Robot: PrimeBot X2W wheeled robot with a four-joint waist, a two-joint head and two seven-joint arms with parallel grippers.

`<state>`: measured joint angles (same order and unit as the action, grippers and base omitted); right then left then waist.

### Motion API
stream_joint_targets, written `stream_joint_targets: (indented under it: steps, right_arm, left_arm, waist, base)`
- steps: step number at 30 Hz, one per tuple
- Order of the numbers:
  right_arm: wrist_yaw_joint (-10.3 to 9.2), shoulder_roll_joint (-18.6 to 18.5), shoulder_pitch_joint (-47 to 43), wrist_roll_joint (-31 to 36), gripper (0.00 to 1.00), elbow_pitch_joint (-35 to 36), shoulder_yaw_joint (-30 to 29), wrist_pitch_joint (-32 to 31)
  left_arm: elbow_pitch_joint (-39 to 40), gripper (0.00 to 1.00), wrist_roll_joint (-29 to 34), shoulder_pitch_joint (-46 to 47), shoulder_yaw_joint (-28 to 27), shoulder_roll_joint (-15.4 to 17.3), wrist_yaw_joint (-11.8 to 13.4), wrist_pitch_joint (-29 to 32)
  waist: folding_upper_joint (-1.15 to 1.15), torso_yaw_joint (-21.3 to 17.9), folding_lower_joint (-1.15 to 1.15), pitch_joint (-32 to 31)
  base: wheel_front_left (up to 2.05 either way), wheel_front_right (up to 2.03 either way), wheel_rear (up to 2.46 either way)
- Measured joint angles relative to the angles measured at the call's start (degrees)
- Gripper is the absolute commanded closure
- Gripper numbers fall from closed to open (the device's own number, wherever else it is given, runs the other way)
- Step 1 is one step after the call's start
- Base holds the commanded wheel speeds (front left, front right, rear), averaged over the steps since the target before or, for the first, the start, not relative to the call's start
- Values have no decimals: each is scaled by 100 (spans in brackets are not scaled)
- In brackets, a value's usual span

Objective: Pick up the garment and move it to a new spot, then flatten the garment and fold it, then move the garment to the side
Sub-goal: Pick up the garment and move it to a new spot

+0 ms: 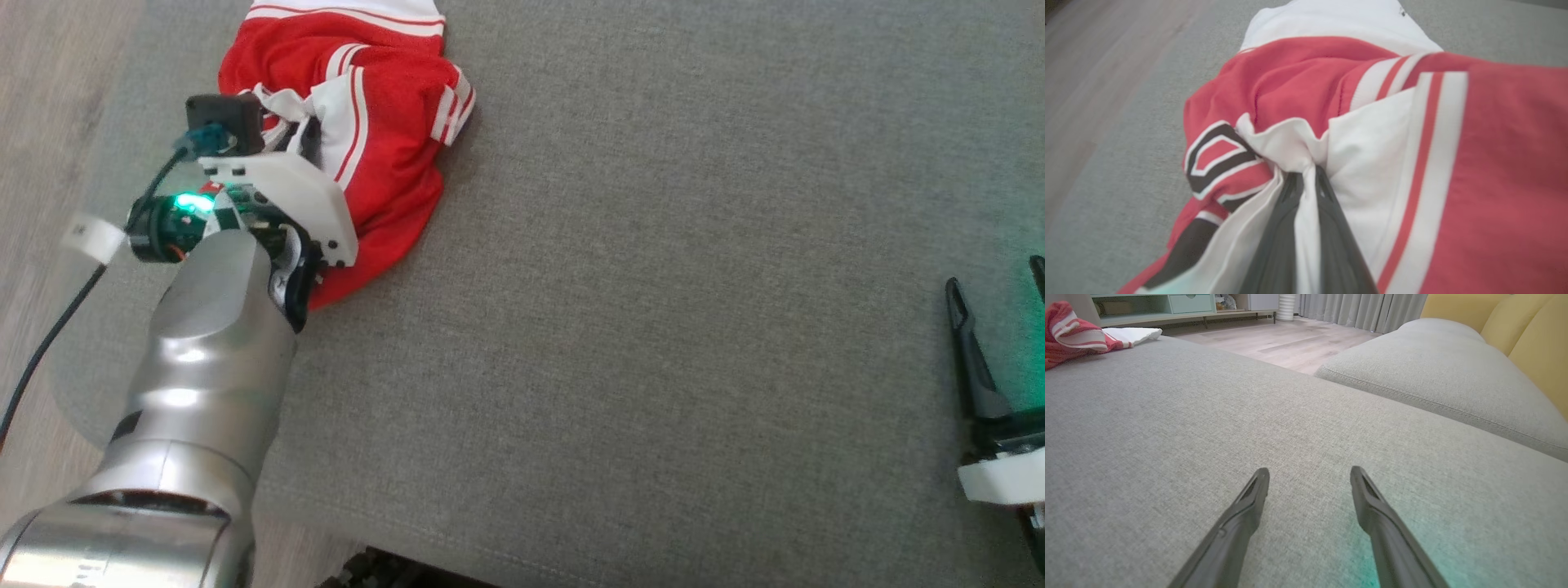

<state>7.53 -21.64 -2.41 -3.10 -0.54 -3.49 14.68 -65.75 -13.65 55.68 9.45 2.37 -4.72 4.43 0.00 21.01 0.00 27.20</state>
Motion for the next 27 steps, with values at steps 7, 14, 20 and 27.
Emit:
stream_joint_targets:
  steps: [7, 14, 20, 27]
  right_arm:
    - [0, 281, 103, 0, 0, -246, 198, 0]
    - [0, 804, 202, -1, 0, -499, 543, -1]
    - [0, 1139, 211, -1, 0, -658, 694, -1]
    - [0, 1390, 197, 8, 0, -644, 759, -1]
  left_arm:
    - [-14, 100, 130, 48, 107, 255, 86, -773]
    - [559, 100, 321, 483, 335, 573, -5, -1166]
    - [1345, 100, 478, 672, 664, 609, -118, -1098]
    - [2487, 100, 323, 671, 980, 523, -235, -631]
  waist:
    - [0, -118, 0, -385]
    - [0, -586, -1, -1010]
    - [0, -1336, -1, -1443]
    - [0, -2424, -1, -1867]
  base:
    - [0, 0, 0]
    - [0, 0, 0]
    - [0, 0, 0]
    - [0, 0, 0]
